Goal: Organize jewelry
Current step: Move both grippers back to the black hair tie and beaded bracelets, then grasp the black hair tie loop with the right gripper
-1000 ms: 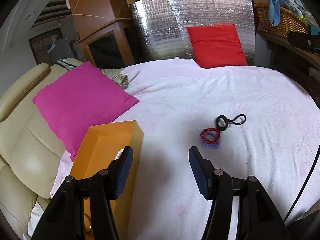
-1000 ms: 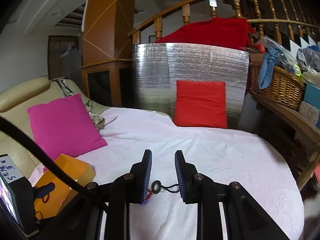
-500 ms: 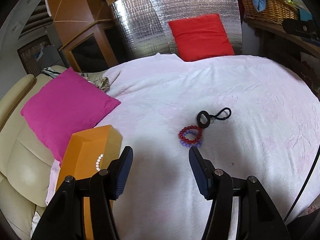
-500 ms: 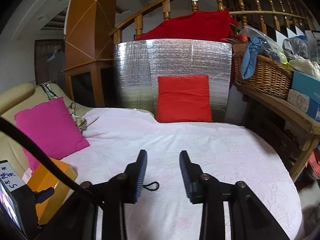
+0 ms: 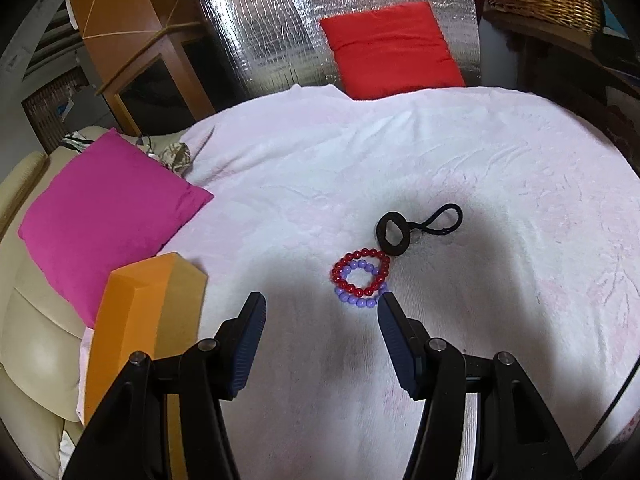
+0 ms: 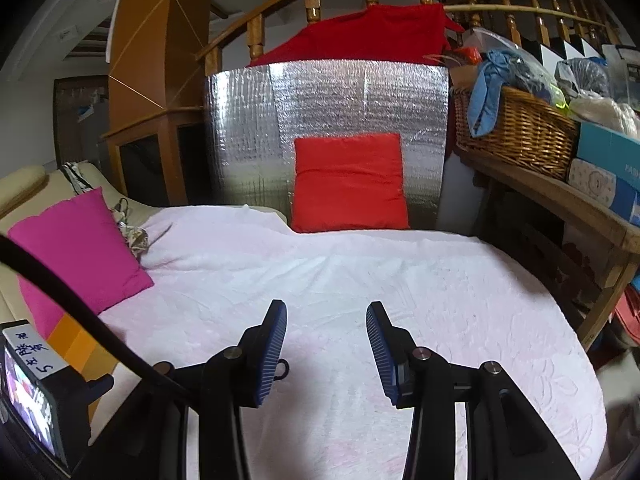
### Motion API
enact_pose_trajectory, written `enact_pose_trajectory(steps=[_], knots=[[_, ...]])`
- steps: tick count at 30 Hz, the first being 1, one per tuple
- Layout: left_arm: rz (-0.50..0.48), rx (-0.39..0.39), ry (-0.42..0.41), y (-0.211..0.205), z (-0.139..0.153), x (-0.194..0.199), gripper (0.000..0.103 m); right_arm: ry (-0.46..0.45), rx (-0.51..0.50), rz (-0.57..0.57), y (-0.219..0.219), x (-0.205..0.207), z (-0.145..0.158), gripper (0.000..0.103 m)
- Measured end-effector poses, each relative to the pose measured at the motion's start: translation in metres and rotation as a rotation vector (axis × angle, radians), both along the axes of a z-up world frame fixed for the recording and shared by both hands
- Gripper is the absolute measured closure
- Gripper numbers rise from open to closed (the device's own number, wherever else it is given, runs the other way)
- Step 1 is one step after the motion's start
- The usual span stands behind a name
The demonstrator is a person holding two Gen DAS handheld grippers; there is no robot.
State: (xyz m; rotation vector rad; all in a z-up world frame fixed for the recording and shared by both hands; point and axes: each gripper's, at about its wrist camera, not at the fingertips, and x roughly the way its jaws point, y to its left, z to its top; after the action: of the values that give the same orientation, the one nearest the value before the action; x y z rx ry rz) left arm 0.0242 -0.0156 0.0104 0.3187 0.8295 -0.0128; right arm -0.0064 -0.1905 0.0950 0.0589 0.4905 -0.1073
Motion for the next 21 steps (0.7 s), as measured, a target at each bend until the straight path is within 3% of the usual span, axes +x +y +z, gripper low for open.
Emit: enact_pose_trajectory(steps=[16, 21], knots=[[0.054, -0.01, 0.072, 0.012, -0.046, 0.041, 0.044, 0.087, 0.018, -0.009, -0.014, 0.036, -0.036, 0.057], [0.077, -0.04, 0.073, 0.031, -0.056, 0.049, 0.044, 0.131, 0.151, 0.076, -0.03, 0.053, -0.057, 0.057]])
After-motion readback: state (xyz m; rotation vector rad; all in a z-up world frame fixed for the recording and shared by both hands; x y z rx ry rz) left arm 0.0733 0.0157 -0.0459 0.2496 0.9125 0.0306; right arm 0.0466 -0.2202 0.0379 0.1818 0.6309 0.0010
